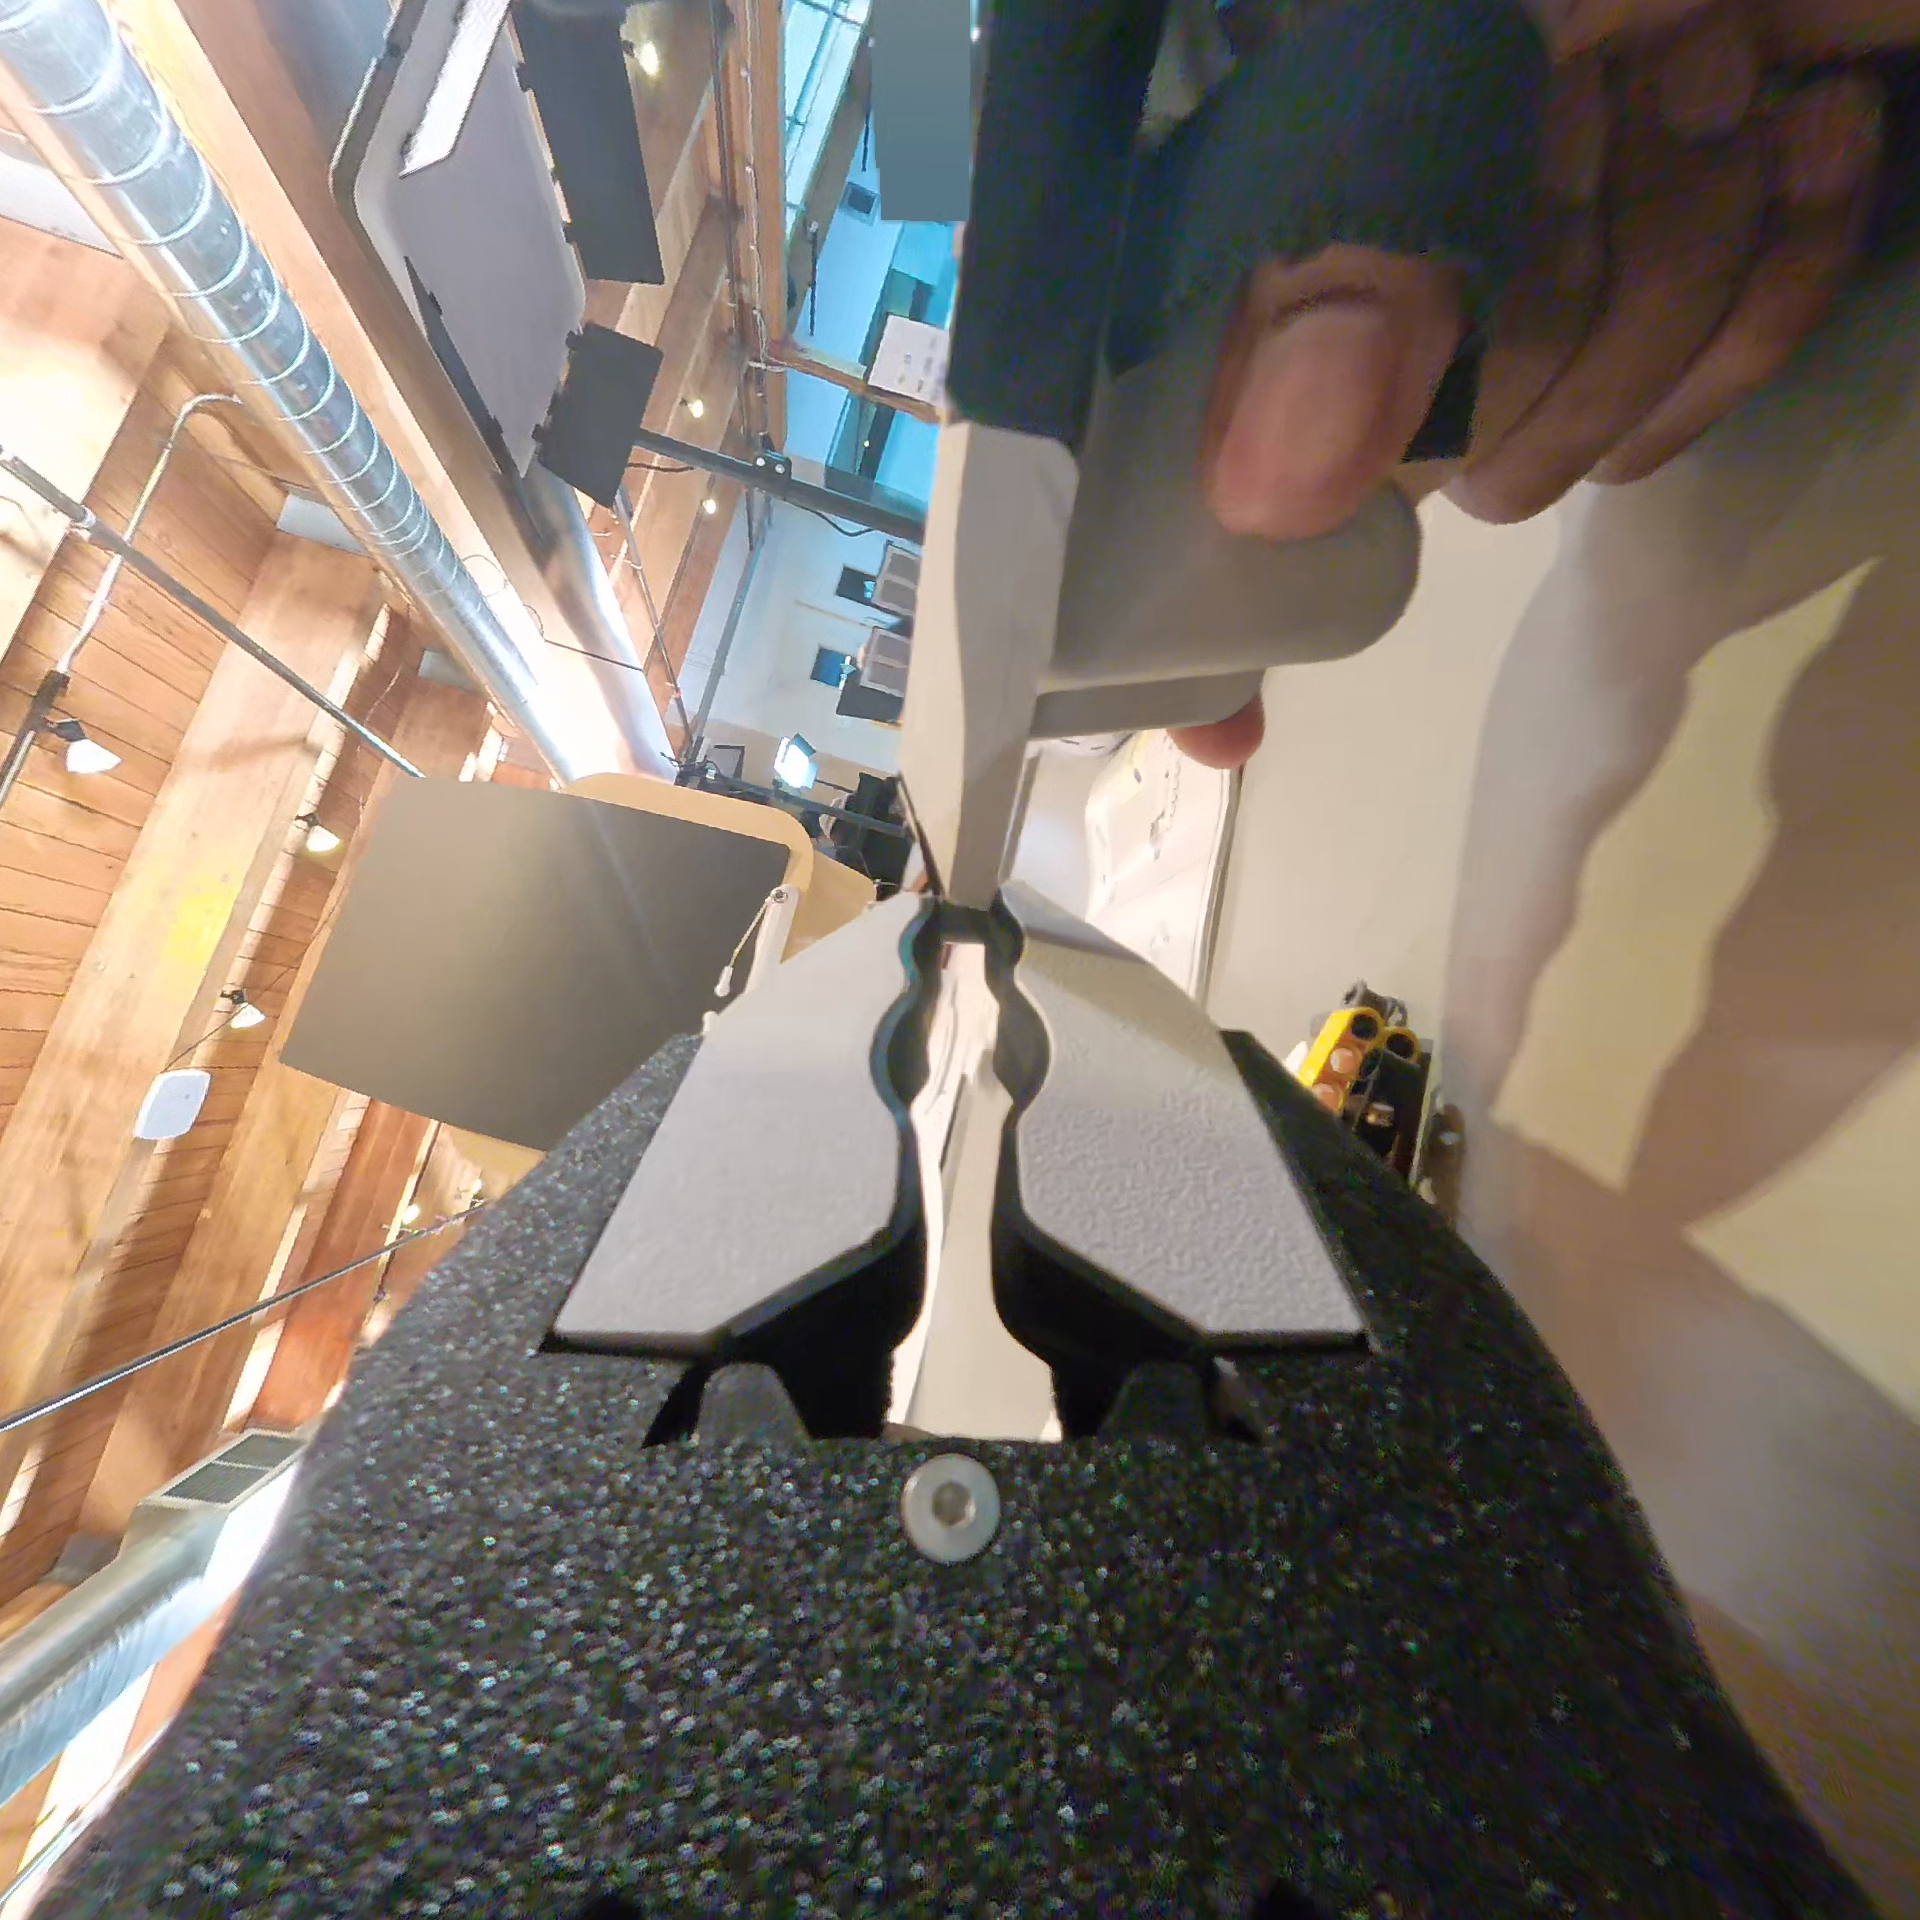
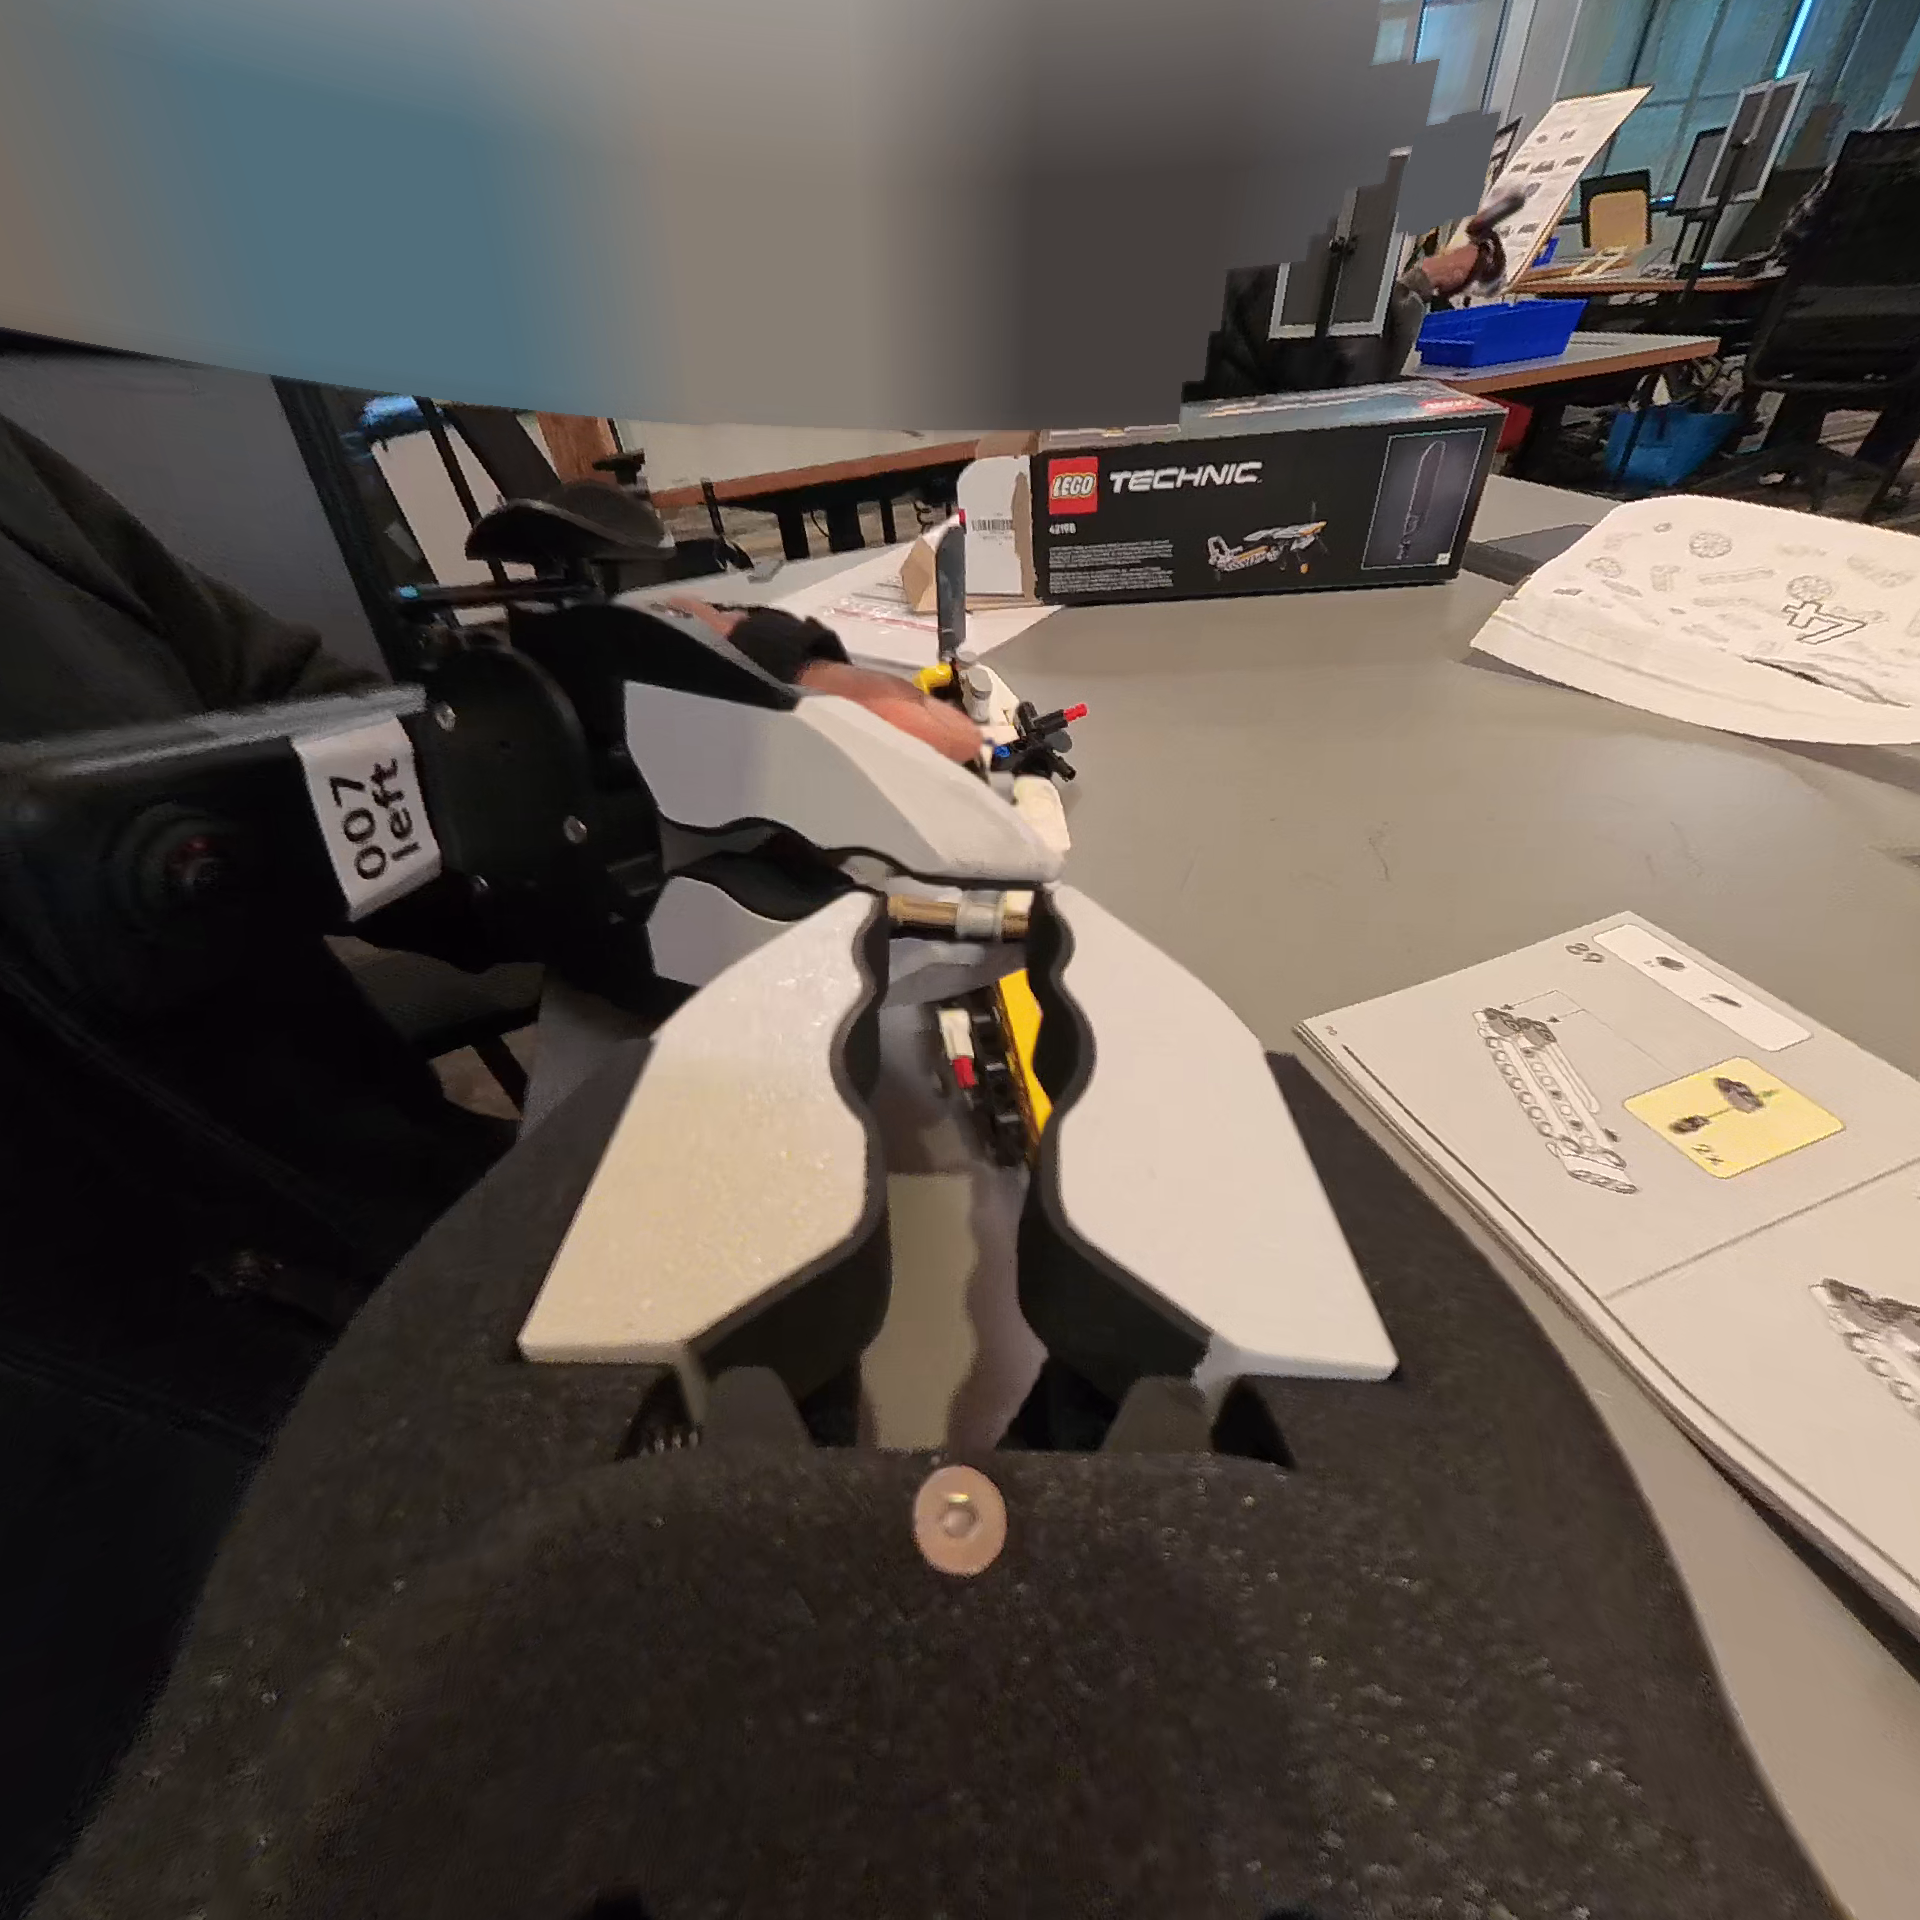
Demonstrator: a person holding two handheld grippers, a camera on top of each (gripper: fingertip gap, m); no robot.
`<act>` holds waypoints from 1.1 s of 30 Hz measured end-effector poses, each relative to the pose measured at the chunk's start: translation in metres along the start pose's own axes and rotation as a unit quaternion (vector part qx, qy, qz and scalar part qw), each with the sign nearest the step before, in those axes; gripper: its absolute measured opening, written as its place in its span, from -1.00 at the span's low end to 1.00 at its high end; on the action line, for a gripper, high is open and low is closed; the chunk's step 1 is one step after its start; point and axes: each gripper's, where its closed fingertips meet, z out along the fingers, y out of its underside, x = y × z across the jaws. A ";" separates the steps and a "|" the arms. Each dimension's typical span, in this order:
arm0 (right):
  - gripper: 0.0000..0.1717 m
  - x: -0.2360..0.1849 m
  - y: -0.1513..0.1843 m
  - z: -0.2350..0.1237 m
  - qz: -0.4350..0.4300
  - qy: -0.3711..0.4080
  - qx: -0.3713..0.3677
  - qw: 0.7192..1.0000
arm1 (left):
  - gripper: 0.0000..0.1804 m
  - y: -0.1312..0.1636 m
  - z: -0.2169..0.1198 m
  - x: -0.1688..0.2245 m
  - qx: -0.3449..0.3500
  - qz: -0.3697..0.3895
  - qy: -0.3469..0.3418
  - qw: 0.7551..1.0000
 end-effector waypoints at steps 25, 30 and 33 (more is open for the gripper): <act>-0.86 -0.003 0.013 0.006 -0.477 0.030 -0.139 0.867 | -0.89 0.011 -0.002 0.018 -0.047 -0.022 0.133 0.990; -0.94 -0.005 0.018 0.006 -0.474 0.005 -0.157 0.867 | -0.89 0.010 -0.006 0.024 -0.037 0.026 0.147 0.988; -0.94 -0.008 0.020 0.004 -0.486 -0.001 -0.161 0.859 | -0.89 0.009 -0.006 0.026 -0.034 0.046 0.144 0.988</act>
